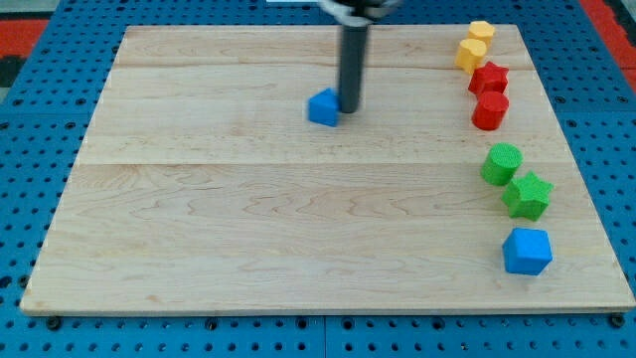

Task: Push the blue cube into the blue triangle

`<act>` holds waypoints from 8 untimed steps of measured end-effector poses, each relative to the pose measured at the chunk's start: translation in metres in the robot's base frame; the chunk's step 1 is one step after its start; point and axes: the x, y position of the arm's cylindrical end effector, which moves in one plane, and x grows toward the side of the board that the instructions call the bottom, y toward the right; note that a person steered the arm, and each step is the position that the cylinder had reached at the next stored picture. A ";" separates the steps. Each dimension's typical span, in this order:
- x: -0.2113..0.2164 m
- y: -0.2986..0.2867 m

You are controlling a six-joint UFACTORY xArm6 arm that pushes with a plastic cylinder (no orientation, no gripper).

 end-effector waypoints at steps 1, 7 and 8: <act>0.108 0.042; 0.159 0.030; 0.103 -0.013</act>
